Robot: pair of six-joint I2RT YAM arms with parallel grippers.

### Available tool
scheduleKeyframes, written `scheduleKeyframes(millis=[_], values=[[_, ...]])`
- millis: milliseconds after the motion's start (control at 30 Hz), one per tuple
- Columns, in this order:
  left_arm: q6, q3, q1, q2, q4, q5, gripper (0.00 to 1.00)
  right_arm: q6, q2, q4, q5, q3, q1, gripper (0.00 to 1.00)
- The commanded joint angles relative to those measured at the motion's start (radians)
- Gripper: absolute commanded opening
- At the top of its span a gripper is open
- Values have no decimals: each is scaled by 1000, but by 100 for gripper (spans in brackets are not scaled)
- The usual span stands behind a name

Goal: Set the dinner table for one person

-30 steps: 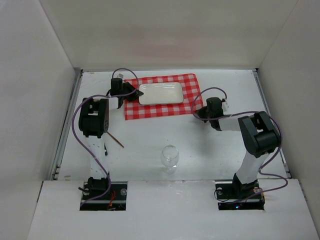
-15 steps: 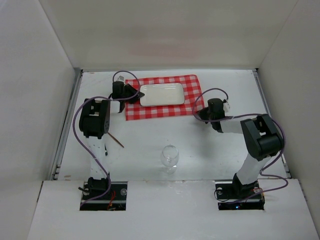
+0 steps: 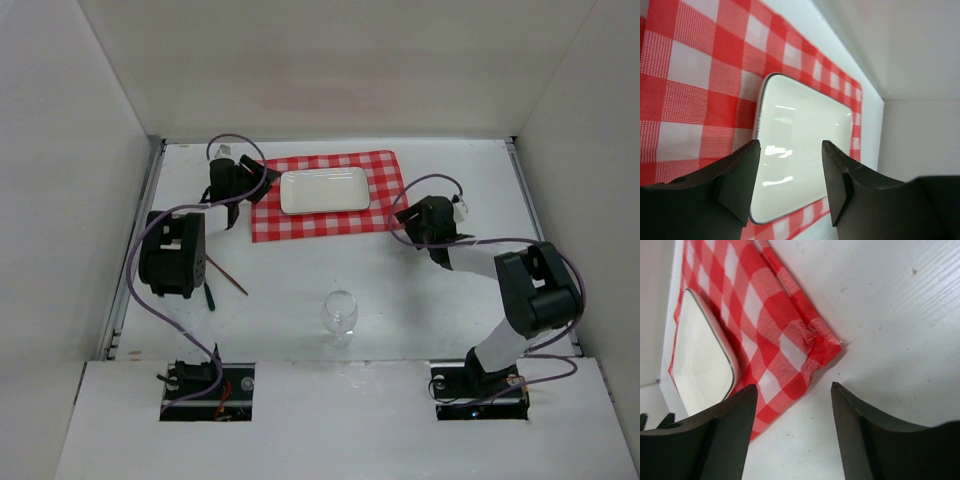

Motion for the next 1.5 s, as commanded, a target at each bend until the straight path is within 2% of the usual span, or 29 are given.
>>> scheduleKeyframes(millis=[0, 167, 233, 300, 333, 400, 467, 500, 567, 667, 767, 833, 900, 933, 1033, 1200, 1467], values=[[-7, -61, 8, -171, 88, -48, 51, -91, -91, -25, 59, -17, 13, 70], [16, -219, -27, -360, 92, -162, 50, -204, -247, -84, 94, -62, 41, 76], [34, -297, -63, -437, 81, -223, 43, -254, -330, -130, 111, -82, 64, 77], [58, -375, -110, -515, 60, -274, 29, -313, -434, -189, 122, -103, 102, 76], [77, -410, -133, -555, 40, -297, 21, -349, -497, -225, 120, -111, 131, 72], [118, -478, -188, -636, -18, -347, 9, -422, -641, -328, 127, -109, 205, 53], [169, -529, -244, -703, -84, -406, 5, -479, -779, -473, 128, -68, 297, 27], [189, -549, -271, -730, -113, -441, 4, -494, -836, -555, 134, -36, 343, 19], [222, -582, -334, -759, -142, -510, 5, -518, -916, -704, 128, 48, 447, 14], [264, -616, -395, -762, -138, -594, 9, -554, -920, -853, 133, 180, 613, 15], [296, -644, -423, -739, -92, -648, 15, -599, -796, -991, 189, 327, 789, 20], [306, -665, -423, -734, -58, -644, 19, -646, -695, -1064, 257, 419, 867, 26], [316, -687, -416, -745, -38, -622, 22, -680, -605, -1118, 275, 505, 913, 39], [313, -697, -411, -750, -29, -618, 23, -701, -569, -1131, 272, 538, 929, 47], [295, -725, -399, -753, -17, -608, 24, -749, -490, -1151, 259, 604, 937, 54], [281, -725, -386, -742, -15, -581, 24, -786, -390, -1195, 245, 677, 946, 56], [270, -731, -383, -761, -15, -565, 25, -785, -341, -1212, 211, 676, 958, 56]])
